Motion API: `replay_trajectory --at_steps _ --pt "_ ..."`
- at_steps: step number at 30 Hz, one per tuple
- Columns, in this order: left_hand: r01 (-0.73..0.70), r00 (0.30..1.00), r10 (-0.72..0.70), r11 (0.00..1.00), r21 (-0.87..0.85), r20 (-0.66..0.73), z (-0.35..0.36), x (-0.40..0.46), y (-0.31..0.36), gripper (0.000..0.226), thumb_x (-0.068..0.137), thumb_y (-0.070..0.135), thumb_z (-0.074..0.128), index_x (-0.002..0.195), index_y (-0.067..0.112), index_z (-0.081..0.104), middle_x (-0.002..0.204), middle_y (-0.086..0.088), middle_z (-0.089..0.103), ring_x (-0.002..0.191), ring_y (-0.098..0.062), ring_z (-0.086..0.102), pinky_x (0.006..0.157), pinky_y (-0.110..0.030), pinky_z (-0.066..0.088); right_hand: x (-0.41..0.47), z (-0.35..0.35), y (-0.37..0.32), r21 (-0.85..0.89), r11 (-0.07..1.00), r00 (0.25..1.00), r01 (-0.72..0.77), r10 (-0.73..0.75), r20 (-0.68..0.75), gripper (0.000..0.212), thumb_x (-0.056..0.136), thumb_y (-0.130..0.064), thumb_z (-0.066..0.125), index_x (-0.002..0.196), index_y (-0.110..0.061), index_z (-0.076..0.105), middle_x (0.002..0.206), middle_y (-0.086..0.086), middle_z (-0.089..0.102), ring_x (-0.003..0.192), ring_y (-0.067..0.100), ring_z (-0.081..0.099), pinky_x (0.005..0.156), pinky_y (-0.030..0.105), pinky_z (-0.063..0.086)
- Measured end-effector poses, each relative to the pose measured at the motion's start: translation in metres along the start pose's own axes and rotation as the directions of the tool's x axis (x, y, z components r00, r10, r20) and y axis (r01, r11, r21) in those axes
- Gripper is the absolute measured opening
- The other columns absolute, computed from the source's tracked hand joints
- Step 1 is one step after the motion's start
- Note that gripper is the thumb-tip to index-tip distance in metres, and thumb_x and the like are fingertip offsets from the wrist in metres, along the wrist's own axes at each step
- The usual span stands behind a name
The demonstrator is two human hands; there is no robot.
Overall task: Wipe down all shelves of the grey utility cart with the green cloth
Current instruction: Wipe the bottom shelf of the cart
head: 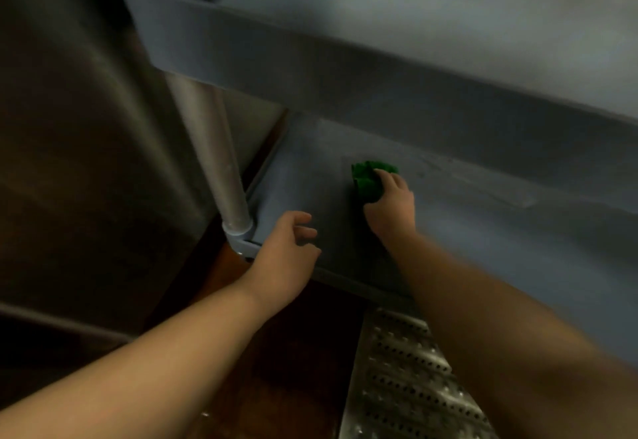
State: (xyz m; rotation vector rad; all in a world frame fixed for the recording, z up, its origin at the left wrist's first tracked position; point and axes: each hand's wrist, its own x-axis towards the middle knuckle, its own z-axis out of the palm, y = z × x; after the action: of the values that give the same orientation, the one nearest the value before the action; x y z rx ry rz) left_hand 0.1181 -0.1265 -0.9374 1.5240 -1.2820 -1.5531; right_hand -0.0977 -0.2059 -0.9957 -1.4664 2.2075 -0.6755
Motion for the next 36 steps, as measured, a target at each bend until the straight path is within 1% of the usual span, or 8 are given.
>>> replay_trajectory --at_steps 5,8,10,15,18,24,28,36 --pt "0.056 0.998 -0.057 0.996 -0.064 -0.027 -0.035 -0.01 -0.006 0.042 0.09 -0.005 0.05 0.119 0.024 0.045 0.111 0.0 0.055 0.096 -0.024 0.063 0.071 -0.03 0.052 0.001 0.054 -0.074 -0.003 0.987 0.983 0.16 -0.159 0.088 0.073 0.081 -0.01 0.061 0.147 -0.031 0.04 0.155 -0.001 0.033 0.137 0.031 0.033 0.115 0.043 0.034" --pt "0.098 0.994 -0.102 0.99 -0.102 -0.039 -0.048 -0.009 -0.007 0.043 0.09 -0.004 0.049 0.122 0.025 0.045 0.11 0.002 0.055 0.093 -0.024 0.064 0.07 -0.031 0.052 -0.006 0.082 -0.11 -0.029 0.945 0.932 0.325 -0.315 0.177 0.071 0.082 -0.017 0.063 0.147 -0.03 0.041 0.155 0.002 0.035 0.133 0.034 0.039 0.111 0.043 0.037" --pt "0.104 0.993 -0.109 0.989 -0.106 -0.05 -0.052 -0.009 -0.004 0.044 0.09 -0.004 0.05 0.122 0.027 0.045 0.11 0.003 0.055 0.096 -0.023 0.064 0.073 -0.032 0.053 -0.013 0.093 -0.121 -0.053 0.934 0.915 0.354 -0.335 0.224 0.073 0.084 -0.015 0.061 0.15 -0.03 0.035 0.158 0.004 0.03 0.133 0.034 0.036 0.111 0.044 0.036" --pt "0.078 0.995 -0.084 0.991 -0.112 -0.05 -0.041 -0.012 0.007 0.044 0.091 -0.005 0.05 0.123 0.025 0.042 0.11 0.002 0.054 0.092 -0.021 0.064 0.07 -0.03 0.052 -0.014 0.084 -0.107 -0.197 0.887 0.899 0.418 -0.373 0.23 0.073 0.09 -0.016 0.058 0.152 -0.037 0.025 0.161 0.003 0.021 0.133 0.035 0.032 0.107 0.051 0.04" --pt "0.069 0.997 -0.072 0.993 -0.096 -0.03 -0.023 -0.013 0.011 0.044 0.091 -0.005 0.049 0.123 0.024 0.041 0.11 0.002 0.053 0.091 -0.021 0.063 0.068 -0.029 0.051 -0.011 0.062 -0.078 -0.281 0.86 0.901 0.426 -0.376 0.214 0.073 0.092 -0.014 0.055 0.154 -0.035 0.024 0.161 0.004 0.02 0.131 0.036 0.033 0.108 0.048 0.038" --pt "0.026 0.999 -0.024 0.998 -0.058 0.033 0.035 -0.013 0.02 0.044 0.091 -0.008 0.044 0.126 0.019 0.041 0.116 -0.006 0.053 0.088 -0.021 0.062 0.068 -0.033 0.05 -0.008 -0.013 0.02 -0.39 0.88 0.962 0.27 -0.235 0.137 0.076 0.092 -0.011 0.055 0.155 -0.032 0.02 0.162 0.003 0.016 0.133 0.035 0.032 0.109 0.045 0.039" --pt "0.01 0.998 -0.005 0.997 -0.074 0.068 0.085 -0.008 0.03 0.042 0.092 -0.01 0.041 0.126 0.015 0.041 0.114 -0.008 0.051 0.078 -0.017 0.059 0.064 -0.03 0.048 -0.009 -0.074 0.097 -0.421 0.904 0.996 0.072 -0.042 0.08 0.076 0.093 -0.011 0.052 0.154 -0.039 0.016 0.162 -0.003 0.012 0.135 0.036 0.031 0.108 0.048 0.041" --pt "-0.036 0.983 0.029 0.999 0.035 0.183 0.19 0.001 0.028 0.042 0.089 -0.009 0.045 0.119 0.021 0.044 0.112 -0.006 0.056 0.082 -0.021 0.064 0.069 -0.038 0.053 -0.05 -0.201 0.266 -0.455 0.846 0.961 -0.277 0.252 -0.116 0.076 0.091 -0.014 0.051 0.156 -0.033 0.017 0.161 0.007 0.017 0.132 0.041 0.032 0.11 0.049 0.034"
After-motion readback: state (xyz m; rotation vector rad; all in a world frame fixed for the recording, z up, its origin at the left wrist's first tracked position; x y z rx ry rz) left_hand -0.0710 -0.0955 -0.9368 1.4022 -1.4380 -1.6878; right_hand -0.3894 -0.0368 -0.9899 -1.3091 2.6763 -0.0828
